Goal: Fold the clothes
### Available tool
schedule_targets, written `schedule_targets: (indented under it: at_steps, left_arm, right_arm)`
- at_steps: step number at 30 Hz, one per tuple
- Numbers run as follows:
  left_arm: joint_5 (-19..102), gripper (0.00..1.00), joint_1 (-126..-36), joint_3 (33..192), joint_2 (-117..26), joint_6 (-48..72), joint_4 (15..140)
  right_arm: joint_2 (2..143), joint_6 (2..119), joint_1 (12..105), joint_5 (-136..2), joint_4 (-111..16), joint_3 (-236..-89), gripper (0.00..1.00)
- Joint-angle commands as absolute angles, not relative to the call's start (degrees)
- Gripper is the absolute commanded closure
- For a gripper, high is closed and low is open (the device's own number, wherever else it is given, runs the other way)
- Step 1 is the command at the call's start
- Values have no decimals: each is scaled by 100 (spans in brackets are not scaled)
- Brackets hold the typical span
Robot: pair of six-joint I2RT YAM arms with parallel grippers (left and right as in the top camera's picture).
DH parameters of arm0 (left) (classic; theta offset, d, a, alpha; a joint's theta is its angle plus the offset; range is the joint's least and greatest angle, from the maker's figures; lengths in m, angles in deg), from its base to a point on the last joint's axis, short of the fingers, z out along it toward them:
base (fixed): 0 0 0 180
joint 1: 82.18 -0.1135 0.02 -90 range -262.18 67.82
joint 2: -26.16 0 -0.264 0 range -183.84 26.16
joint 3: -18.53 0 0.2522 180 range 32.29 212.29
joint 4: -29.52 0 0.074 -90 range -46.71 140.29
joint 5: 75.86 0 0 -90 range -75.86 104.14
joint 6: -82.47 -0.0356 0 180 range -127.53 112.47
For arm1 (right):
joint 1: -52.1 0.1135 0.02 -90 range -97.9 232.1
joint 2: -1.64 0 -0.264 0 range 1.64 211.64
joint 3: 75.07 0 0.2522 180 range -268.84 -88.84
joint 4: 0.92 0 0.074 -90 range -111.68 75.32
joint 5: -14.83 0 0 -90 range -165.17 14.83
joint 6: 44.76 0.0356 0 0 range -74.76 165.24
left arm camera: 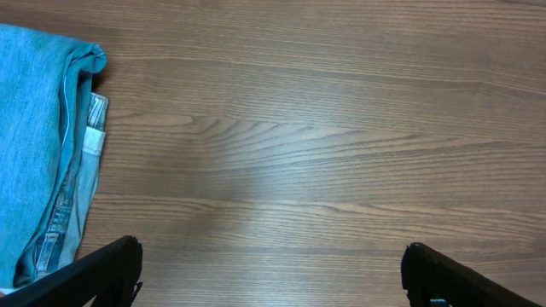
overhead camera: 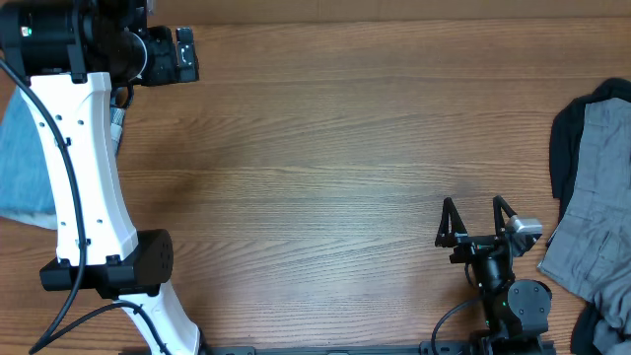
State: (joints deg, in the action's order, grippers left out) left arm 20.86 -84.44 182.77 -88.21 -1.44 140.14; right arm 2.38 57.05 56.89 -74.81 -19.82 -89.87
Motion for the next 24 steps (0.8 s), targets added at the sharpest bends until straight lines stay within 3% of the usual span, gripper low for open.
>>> schedule_targets:
  at_steps: [1,7,18,21,24]
  left_arm:
    - [2123,0,-8440,18316,-8698,-107,14008]
    - [2121,0,-8440,18316,-8388,-109,14008]
    - [2180,0,-8440,18156,-5442,-107,14008]
    - [2300,0,-8440,17306,-4410,-107,13971]
    - [2204,0,-8460,15267,-2924,-109,13352]
  right_arm:
    - [187,5725,5652,-7551,-1950,-8928,0]
    - [187,5725,5652,-7551,-1950,-8928,0]
    - [187,5725,5652,-7551,-1947,-8928,0]
    - [187,5725,5652,-7551,-1950,-8928,0]
    - [187,5725,5652,-7551,-1950,-8928,0]
